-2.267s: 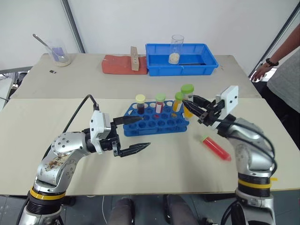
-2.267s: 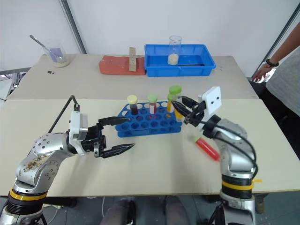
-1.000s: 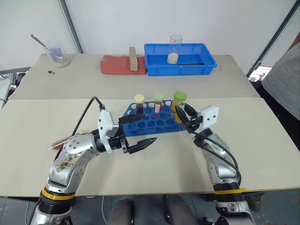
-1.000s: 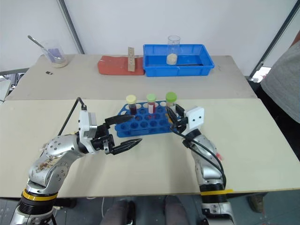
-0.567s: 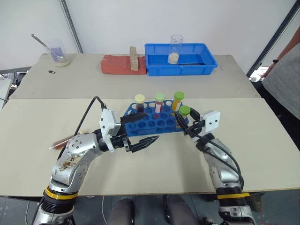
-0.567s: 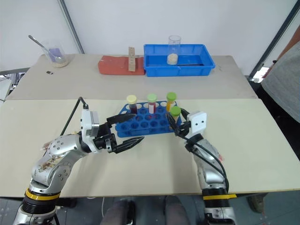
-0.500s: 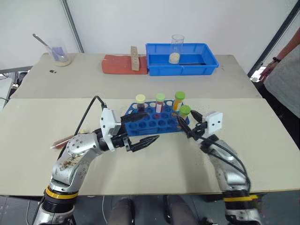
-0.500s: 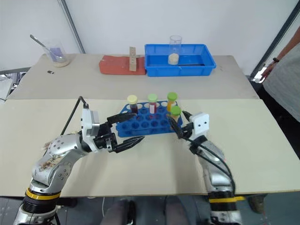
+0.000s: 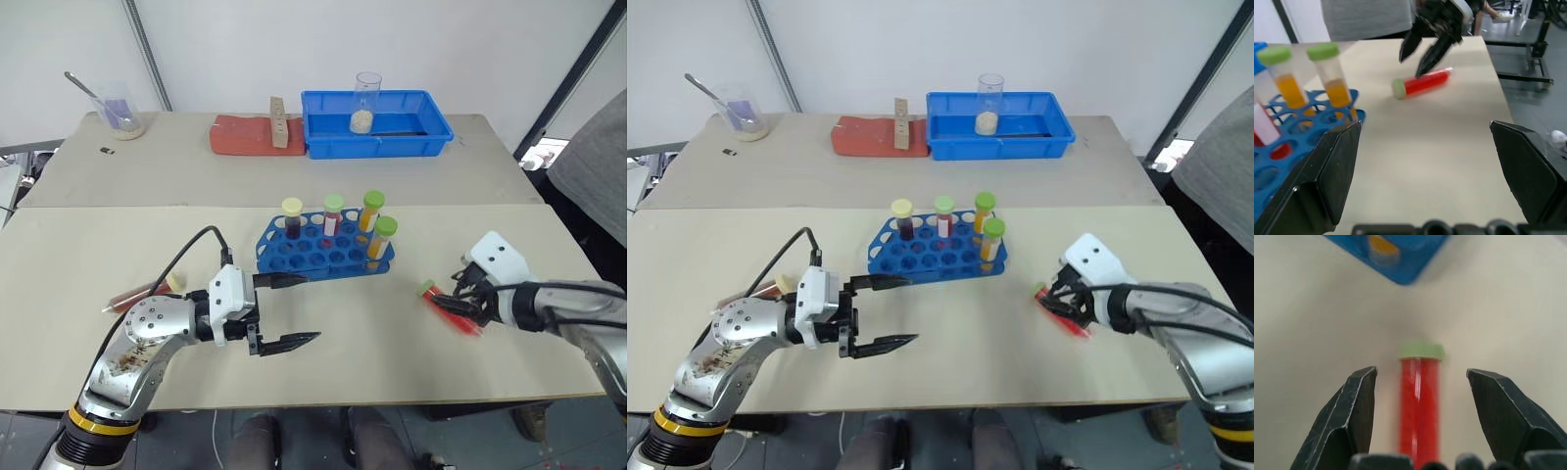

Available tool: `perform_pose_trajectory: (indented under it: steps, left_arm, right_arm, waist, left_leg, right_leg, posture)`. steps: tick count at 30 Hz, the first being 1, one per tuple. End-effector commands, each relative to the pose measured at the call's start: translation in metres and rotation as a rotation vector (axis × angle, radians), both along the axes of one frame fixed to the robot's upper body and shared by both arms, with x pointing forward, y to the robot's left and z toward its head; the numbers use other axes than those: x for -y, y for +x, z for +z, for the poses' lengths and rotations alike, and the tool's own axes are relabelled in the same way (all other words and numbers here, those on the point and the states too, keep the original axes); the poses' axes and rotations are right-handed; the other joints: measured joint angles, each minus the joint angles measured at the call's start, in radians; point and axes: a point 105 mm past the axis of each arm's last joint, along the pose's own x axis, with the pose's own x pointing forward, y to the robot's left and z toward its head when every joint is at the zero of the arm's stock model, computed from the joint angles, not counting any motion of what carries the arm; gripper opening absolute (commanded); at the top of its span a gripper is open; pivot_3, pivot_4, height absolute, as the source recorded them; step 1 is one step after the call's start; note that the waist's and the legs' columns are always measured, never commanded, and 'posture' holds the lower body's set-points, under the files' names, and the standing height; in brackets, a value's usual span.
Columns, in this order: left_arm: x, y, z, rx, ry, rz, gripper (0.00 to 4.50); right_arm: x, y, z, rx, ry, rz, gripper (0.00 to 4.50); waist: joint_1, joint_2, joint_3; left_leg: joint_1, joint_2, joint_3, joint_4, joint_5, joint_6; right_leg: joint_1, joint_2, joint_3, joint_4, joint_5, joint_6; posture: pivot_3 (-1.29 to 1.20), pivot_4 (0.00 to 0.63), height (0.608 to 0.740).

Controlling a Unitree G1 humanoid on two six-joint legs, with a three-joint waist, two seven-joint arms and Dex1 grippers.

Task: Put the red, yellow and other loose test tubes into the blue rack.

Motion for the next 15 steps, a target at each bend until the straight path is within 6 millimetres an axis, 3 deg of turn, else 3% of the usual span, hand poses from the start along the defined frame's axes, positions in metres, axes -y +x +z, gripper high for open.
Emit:
perform_pose_trajectory:
  steps: [1, 10, 15]
  left_arm:
    - [0.008, -0.01, 0.009, 0.062, -0.02, -0.039, 4.5]
    - [0.01, -0.019, 0.004, 0.06, -0.02, -0.057, 4.5]
    - [0.013, -0.019, 0.005, 0.068, -0.024, -0.073, 4.5]
  right_arm:
    - [0.004, 0.005, -0.009, -0.098, -0.017, -0.033, 3.26]
    - [0.003, 0.017, -0.029, -0.26, -0.057, -0.016, 3.26]
    - [0.006, 0.019, -0.034, -0.297, -0.081, -0.008, 1.83]
  waist:
    - [0.0, 0.0, 0.0]
    - [0.001, 0.0, 0.0]
    - [0.002, 0.0, 0.0]
  left_leg:
    - [0.0, 0.0, 0.0, 0.0, 0.0, 0.0]
    - [-0.004, -0.001, 0.0, 0.001, 0.0, 0.001]
    - [-0.003, -0.001, 0.0, 0.001, 0.0, 0.001]
  right_leg:
    - [0.0, 0.0, 0.0, 0.0, 0.0, 0.0]
    - [-0.002, 0.0, 0.0, 0.0, 0.0, 0.002]
    - [-0.002, 0.0, 0.0, 0.0, 0.0, 0.002]
  posture:
    - [0.0, 0.15, 0.74]
    - [0.0, 0.15, 0.74]
    - [0.0, 0.15, 0.74]
